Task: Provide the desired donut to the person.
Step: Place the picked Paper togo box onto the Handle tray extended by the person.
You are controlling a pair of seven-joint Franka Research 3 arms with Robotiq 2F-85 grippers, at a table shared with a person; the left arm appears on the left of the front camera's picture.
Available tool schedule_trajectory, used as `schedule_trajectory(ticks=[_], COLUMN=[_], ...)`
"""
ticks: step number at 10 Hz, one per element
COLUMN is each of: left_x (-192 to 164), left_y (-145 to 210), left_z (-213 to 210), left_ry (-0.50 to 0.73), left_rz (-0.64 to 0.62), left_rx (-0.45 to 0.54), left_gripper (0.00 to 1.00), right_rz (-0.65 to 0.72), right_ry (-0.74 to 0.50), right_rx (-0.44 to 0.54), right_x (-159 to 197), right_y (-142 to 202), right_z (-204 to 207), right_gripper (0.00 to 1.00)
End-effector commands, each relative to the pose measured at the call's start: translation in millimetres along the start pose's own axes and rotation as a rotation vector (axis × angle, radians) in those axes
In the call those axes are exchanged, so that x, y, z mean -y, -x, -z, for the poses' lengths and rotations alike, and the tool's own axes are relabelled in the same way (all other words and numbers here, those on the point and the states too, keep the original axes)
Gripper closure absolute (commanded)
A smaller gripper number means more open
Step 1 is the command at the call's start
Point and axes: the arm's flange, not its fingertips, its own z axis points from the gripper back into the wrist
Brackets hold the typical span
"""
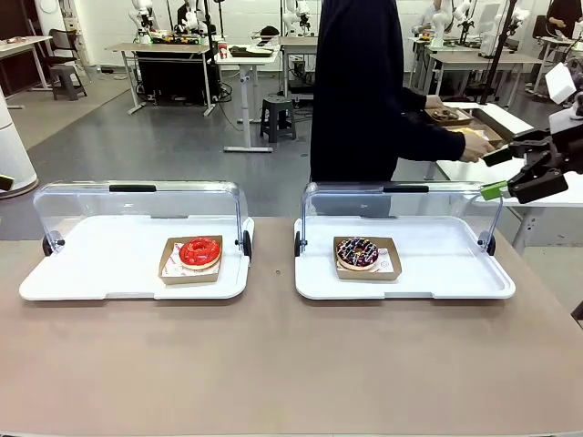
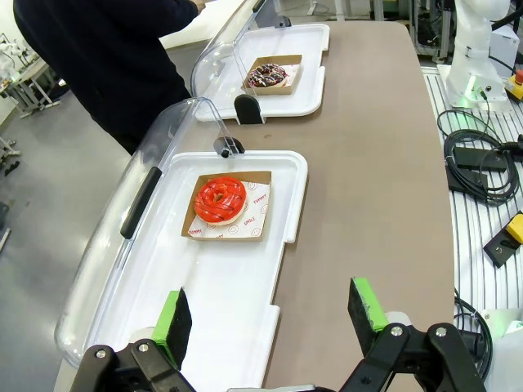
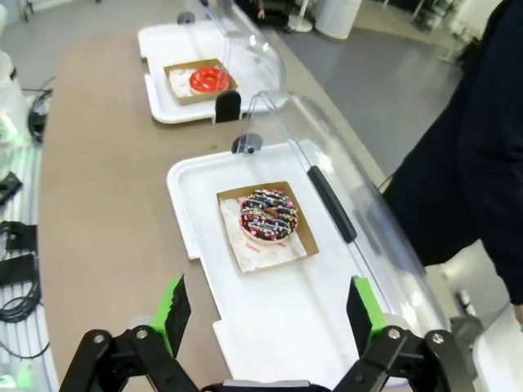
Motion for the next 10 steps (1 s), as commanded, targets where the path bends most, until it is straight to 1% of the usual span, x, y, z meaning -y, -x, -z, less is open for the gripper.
schedule_trajectory(ticks=[1, 6, 8, 9, 10], left_x=[0.9, 0.9, 0.9, 0.9, 0.9], left_y=[2.7, 2.7, 2.7, 2.7, 2.7], left_z=[0.2, 0.2, 0.2, 0.2, 0.2], left_ry=[-0.004, -0.004, -0.004, -0.004, -0.004], left_rz=[0.019, 0.019, 0.019, 0.019, 0.019], left_rx=[0.026, 0.026, 0.026, 0.026, 0.026], left_gripper=[0.00, 0.00, 0.00, 0.00, 0.00], right_rz=[0.057, 0.105, 0.128, 0.089, 0.089], right_ry=[0.024, 0.043, 0.082, 0.040, 0.040], right_rx=[-0.012, -0.058, -0.099, -0.033, -0.033], right_x=[0.4, -0.7, 1.8, 4.4, 4.4], right_y=[13.2, 15.7, 7.4, 14.6, 14.6], right_z=[-3.2, -11.7, -7.4, -13.5, -13.5], right_gripper=[0.00, 0.00, 0.00, 0.00, 0.00])
